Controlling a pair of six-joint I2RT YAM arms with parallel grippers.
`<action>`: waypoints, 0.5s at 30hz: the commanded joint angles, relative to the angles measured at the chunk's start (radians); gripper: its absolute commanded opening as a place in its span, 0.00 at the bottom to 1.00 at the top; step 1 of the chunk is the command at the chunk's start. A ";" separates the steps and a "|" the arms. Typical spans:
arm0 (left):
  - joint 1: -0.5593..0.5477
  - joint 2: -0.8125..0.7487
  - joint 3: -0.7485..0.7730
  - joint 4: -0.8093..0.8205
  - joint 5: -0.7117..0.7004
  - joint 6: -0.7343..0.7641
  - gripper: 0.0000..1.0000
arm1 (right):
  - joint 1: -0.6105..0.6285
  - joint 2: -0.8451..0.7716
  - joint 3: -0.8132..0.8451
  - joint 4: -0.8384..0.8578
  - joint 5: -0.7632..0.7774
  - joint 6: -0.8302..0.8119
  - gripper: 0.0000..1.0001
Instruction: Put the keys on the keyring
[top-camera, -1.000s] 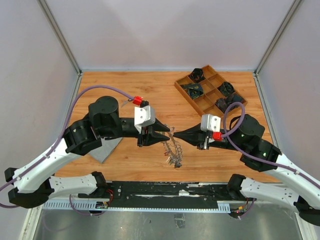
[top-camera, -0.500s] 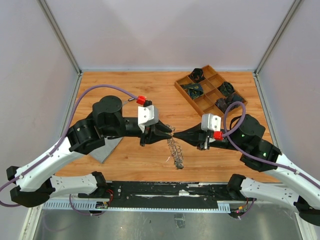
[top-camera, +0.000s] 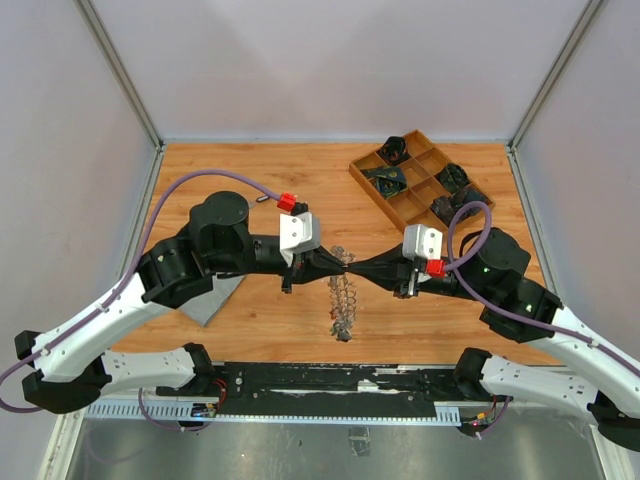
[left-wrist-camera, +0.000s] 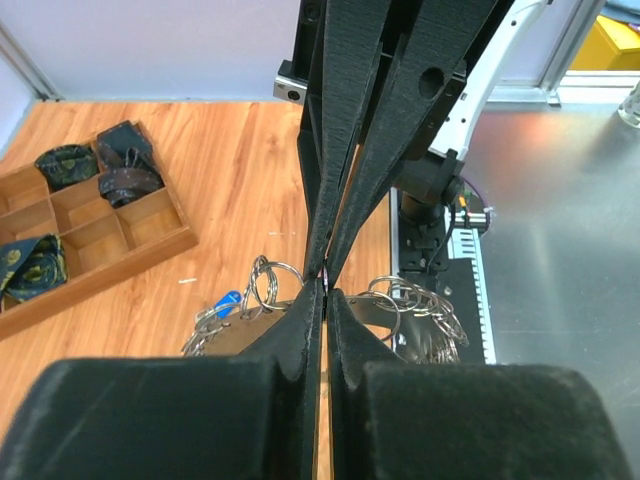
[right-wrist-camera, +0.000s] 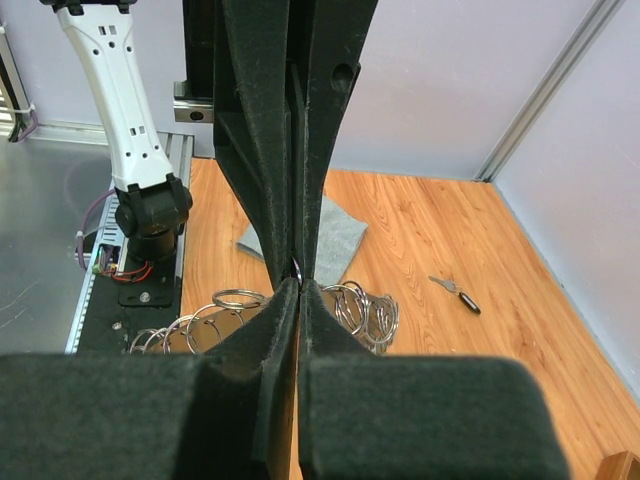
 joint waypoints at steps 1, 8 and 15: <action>-0.006 0.008 0.005 0.001 -0.022 0.014 0.01 | 0.009 -0.009 0.010 0.083 -0.013 0.022 0.00; -0.006 0.018 0.005 -0.005 -0.102 -0.003 0.00 | 0.009 -0.008 0.011 0.066 -0.006 0.019 0.01; -0.007 0.042 0.008 -0.029 -0.115 -0.005 0.00 | 0.009 -0.037 0.042 -0.051 0.094 -0.042 0.32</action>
